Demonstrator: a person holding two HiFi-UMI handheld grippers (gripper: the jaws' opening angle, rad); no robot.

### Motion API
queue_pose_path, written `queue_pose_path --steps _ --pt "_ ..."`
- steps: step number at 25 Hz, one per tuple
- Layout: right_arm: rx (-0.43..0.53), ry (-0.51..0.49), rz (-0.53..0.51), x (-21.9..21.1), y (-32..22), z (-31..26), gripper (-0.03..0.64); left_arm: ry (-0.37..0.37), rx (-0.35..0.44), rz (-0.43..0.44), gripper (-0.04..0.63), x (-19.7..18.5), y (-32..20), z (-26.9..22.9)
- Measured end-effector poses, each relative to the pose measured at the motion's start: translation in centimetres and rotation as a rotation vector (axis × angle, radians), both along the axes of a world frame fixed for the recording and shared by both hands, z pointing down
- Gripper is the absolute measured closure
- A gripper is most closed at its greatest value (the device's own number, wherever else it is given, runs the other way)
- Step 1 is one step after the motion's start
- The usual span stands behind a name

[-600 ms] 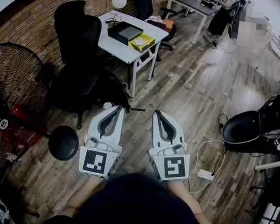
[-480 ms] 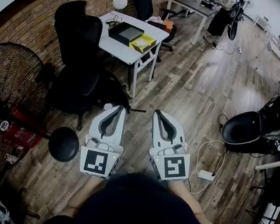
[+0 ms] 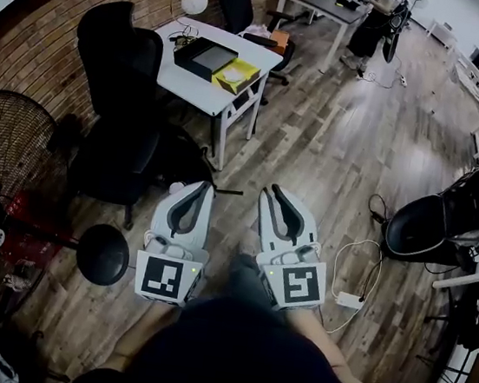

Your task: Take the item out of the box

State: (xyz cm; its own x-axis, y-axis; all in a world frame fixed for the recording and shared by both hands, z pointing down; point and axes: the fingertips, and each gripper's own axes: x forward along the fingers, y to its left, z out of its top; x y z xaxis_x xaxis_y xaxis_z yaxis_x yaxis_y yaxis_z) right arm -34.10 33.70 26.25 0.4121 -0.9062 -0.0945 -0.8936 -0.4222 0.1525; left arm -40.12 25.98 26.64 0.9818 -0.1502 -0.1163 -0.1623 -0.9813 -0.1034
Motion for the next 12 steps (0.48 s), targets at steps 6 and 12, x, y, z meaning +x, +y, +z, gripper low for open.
queue_pose_path --steps 6,12 --pt "-0.006 0.002 -0.018 5.4 -3.7 0.6 0.518 0.005 -0.006 -0.028 0.586 5.0 -3.6 0.6" --pt "-0.011 0.007 -0.082 13.2 -8.1 0.0 0.517 0.031 0.000 -0.070 0.586 12.7 -7.7 -0.5"
